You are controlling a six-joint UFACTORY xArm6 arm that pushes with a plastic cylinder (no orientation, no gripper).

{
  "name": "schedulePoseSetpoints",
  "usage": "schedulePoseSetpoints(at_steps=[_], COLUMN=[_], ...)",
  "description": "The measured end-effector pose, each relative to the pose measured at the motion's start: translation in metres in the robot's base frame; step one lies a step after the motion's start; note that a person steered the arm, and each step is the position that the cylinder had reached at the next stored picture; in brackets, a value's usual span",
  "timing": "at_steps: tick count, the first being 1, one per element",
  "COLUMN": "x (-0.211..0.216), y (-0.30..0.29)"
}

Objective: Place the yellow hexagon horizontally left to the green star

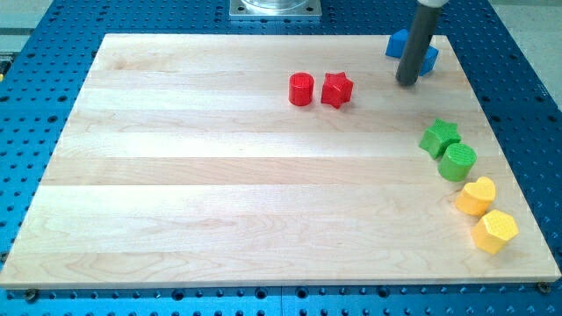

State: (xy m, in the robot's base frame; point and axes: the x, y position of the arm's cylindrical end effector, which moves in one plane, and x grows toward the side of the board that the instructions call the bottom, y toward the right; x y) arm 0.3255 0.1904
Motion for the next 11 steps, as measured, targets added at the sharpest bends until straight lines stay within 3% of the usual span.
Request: schedulePoseSetpoints(at_steps=[2,3,4,6,7,8,10,11], x=[0.144,0.25,0.292,0.292,0.266,0.238,0.21,0.196], y=[-0.051,-0.051,-0.035,0.055,0.076,0.053,-0.07,-0.091])
